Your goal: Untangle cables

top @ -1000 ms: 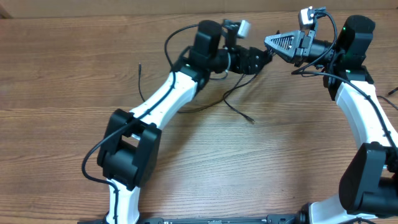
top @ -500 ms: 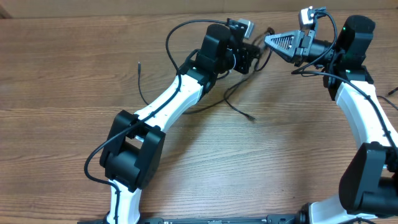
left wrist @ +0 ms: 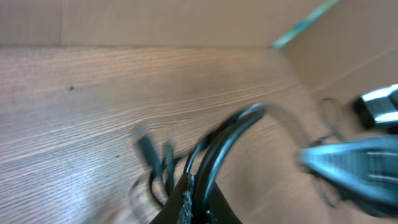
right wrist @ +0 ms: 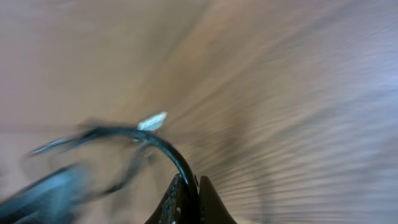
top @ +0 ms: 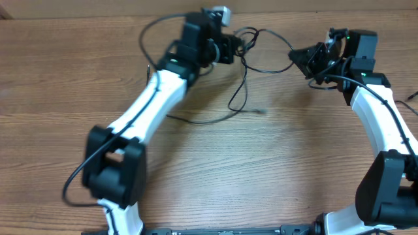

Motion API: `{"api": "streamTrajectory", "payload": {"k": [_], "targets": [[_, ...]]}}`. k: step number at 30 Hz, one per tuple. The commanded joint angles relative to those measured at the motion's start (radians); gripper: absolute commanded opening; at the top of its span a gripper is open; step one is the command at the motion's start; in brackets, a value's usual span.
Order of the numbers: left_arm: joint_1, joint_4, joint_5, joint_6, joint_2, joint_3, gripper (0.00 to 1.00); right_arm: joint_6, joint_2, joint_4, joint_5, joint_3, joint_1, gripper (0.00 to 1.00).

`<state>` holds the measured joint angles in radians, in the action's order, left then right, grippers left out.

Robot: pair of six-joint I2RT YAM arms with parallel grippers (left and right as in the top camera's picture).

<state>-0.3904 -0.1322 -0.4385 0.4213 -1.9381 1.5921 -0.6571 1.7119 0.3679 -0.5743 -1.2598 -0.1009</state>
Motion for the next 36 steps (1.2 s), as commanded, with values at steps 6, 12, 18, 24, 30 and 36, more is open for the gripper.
{"api": "streamTrajectory", "payload": {"k": [6, 12, 18, 24, 30, 36], "targets": [[0.120, -0.006, -0.430, 0.032, 0.168, 0.006, 0.04, 0.064, -0.028, 0.114, 0.451, -0.004, -0.007, 0.04], [0.208, 0.009, -0.723, 0.033, 0.185, 0.006, 0.04, 0.065, -0.028, 0.159, 0.552, -0.004, -0.007, 0.04], [0.320, 0.024, -0.846, 0.169, 0.185, 0.006, 0.04, 0.140, -0.028, 0.171, 0.679, -0.004, -0.007, 0.04], [0.406, 0.054, -0.871, 0.301, 0.185, 0.006, 0.04, 0.181, -0.028, 0.157, 0.852, -0.004, -0.007, 0.08], [0.389, 0.048, -0.807, 0.296, 0.185, 0.006, 0.04, 0.332, -0.029, 0.150, 0.484, -0.005, -0.006, 0.04], [0.327, -0.032, -0.680, 0.225, 0.185, 0.006, 0.04, 0.522, -0.029, 0.100, -0.166, -0.005, -0.006, 0.04]]}}
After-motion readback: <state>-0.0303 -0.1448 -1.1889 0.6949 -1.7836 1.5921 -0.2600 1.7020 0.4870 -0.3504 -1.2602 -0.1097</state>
